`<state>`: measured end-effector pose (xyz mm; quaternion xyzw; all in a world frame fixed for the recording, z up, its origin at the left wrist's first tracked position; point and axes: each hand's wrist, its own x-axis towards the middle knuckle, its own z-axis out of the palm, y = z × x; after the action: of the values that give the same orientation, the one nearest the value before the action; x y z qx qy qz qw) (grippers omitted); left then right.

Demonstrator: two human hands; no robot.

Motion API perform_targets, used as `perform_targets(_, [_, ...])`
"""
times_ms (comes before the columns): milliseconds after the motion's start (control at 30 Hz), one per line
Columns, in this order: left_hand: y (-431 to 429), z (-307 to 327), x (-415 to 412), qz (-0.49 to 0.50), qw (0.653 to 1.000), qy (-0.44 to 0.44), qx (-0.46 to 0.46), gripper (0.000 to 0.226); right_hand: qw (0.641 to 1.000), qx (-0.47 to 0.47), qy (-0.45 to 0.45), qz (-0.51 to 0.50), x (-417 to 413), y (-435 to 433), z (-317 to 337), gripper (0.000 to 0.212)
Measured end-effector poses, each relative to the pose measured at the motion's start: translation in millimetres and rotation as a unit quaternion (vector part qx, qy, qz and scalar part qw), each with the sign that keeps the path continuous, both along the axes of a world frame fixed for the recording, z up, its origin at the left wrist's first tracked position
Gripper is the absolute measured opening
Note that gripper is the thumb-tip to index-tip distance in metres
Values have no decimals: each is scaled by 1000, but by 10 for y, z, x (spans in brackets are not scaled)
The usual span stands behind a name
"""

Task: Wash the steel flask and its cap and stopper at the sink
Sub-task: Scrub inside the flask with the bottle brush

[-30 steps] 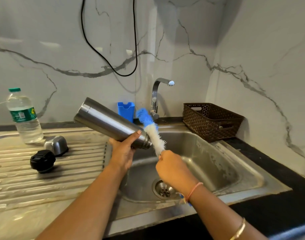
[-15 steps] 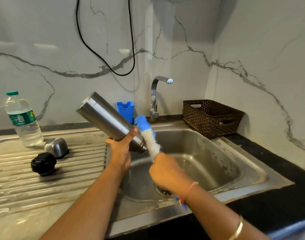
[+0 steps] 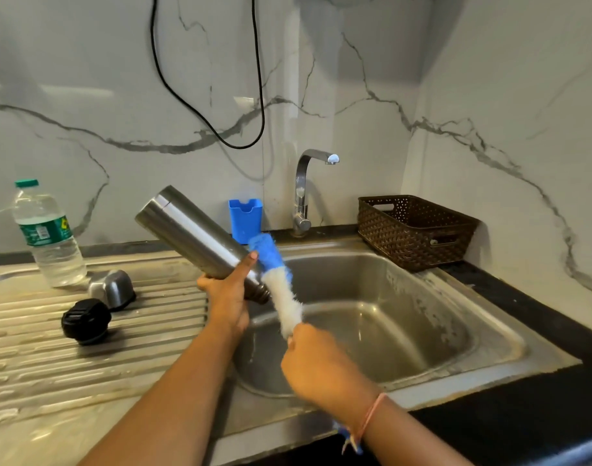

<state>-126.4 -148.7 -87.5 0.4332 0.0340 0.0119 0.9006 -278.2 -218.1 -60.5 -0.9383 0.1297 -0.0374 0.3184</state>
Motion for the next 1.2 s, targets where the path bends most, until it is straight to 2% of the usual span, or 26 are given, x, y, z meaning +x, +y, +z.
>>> perform_targets(100, [17,-11,18,-16,999,-3,-38,58,1000,-6,4,-21,69,-33,30,34])
perform_targets(167, [-46,15,-35,-55,997,-34,-52,58,999,18,-4,-45,226,-140,107,33])
perform_targets(233, [-99,35,-65,-76,995,-54,-33,60,998,25,2,-53,330,-169,169,35])
perform_targets(400, [-49,8,7,-51,997,-56,-6,53,999,-3,31,-21,139,-41,-7,36])
perform_targets(567, [-3,-43,39,-49,998,-29,-13,65,999,-15,29,-23,64,-38,-13,36])
perform_targets(700, [-96,-7,-77,-90,994,-64,-2,98,999,2,18,-49,306,-173,168,34])
perform_targets(833, [-75,13,-44,-29,997,-48,57,79,999,-6,24,-26,240,-88,111,34])
perform_targets(933, [21,-32,36,-10,999,-18,28,69,999,8,33,-7,63,-18,9,35])
perform_targets(1100, [-23,-11,-25,-48,998,-23,-21,57,999,-7,15,-37,228,-135,158,36])
perform_targets(1200, [-113,-5,-93,-78,996,-36,-14,53,998,-13,28,-51,302,-136,187,36])
